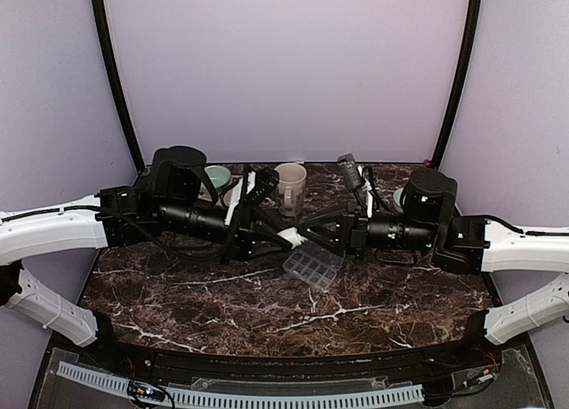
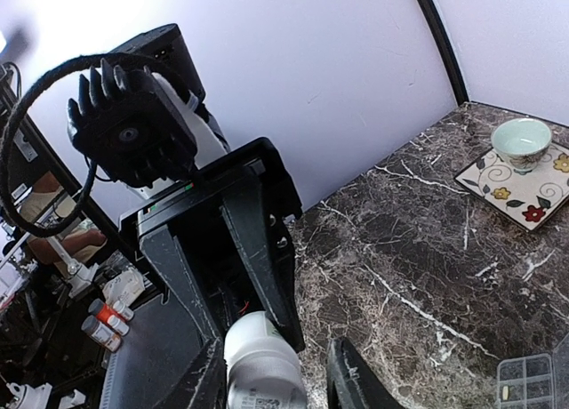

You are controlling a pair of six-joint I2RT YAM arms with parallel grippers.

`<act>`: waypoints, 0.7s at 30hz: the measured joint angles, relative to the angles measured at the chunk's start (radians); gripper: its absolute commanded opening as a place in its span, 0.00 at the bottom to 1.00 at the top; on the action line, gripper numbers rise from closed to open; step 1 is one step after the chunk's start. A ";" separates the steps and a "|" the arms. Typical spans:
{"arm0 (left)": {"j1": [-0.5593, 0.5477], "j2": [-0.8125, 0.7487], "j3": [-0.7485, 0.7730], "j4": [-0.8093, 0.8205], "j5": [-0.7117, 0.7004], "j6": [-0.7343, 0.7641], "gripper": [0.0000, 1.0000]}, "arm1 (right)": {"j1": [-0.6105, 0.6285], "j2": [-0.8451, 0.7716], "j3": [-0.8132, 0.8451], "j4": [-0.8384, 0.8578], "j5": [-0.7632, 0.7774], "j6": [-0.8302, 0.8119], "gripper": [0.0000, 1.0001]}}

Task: Sort the pills into containers
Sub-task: Unscrew the lid of the pill bottle.

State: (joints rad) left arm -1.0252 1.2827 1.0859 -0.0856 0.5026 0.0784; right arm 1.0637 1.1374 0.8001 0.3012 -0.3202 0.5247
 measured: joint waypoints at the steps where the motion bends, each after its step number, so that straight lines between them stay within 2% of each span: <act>1: 0.000 0.000 0.000 0.000 0.000 0.001 0.00 | -0.001 0.000 0.000 0.002 0.001 0.001 0.43; 16: 0.000 0.000 0.000 0.000 -0.032 0.015 0.00 | -0.004 0.000 0.007 0.005 0.023 0.056 0.56; 21: 0.000 0.000 -0.002 0.003 -0.067 0.027 0.00 | -0.004 0.002 0.034 -0.042 0.087 0.117 0.57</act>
State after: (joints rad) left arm -1.0252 1.2827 1.0836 -0.0830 0.4355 0.1051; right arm 1.0599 1.1389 0.8345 0.2588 -0.2329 0.6415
